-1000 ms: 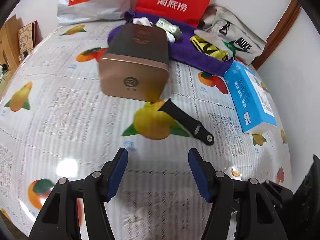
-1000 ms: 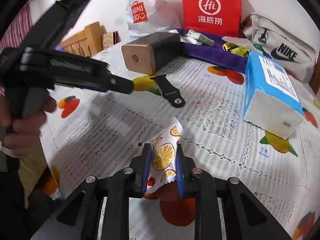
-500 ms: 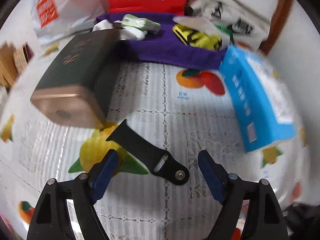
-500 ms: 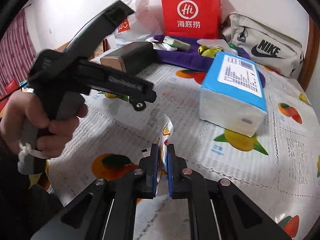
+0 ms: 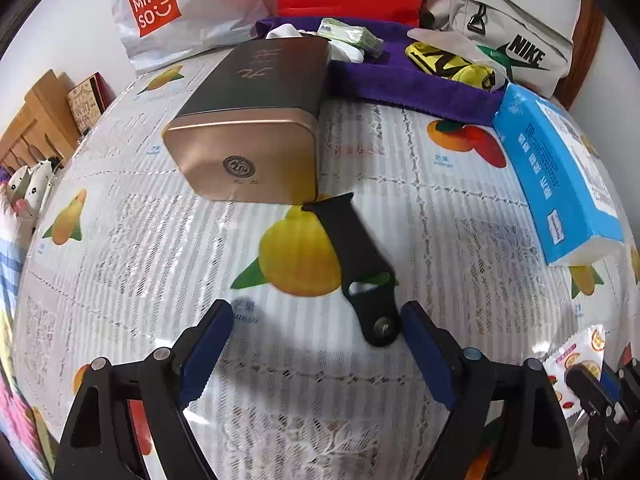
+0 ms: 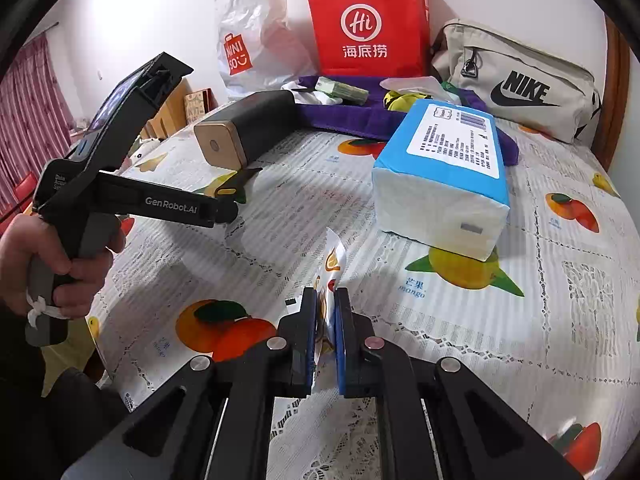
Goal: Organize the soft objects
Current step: 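Grasp the black watch strap on the sheet with the left tool while the right tool lifts the sachet, then carry the watch strap with the left tool while the right tool carries the sachet to the purple towel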
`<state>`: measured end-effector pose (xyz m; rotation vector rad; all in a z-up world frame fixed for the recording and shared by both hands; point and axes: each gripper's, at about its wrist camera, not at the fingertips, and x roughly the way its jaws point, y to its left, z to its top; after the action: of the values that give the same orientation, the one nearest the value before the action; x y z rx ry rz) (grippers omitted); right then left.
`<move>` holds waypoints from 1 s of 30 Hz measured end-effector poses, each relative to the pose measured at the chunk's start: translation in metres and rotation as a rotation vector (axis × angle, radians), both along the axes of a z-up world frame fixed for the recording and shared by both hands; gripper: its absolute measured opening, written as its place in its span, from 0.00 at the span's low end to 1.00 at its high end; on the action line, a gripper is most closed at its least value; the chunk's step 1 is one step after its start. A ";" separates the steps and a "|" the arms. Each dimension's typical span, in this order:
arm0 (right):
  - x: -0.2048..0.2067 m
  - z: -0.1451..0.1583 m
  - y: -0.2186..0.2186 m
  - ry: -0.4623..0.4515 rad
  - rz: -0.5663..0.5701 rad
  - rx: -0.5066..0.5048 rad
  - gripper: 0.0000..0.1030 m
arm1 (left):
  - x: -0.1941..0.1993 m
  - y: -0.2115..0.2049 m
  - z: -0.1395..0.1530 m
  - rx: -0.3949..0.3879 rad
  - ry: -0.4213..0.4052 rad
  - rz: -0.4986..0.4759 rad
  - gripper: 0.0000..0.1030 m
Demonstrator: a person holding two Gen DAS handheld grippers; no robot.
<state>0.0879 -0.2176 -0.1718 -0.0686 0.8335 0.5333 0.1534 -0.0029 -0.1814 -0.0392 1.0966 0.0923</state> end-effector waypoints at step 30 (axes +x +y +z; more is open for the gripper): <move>0.019 0.007 -0.015 0.001 -0.142 -0.036 0.08 | 0.011 0.003 -0.001 -0.087 -0.133 -0.069 0.20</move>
<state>0.1065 -0.2326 -0.1650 -0.0419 0.8426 0.3846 0.1645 -0.0004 -0.1821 -0.0847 0.9679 -0.0197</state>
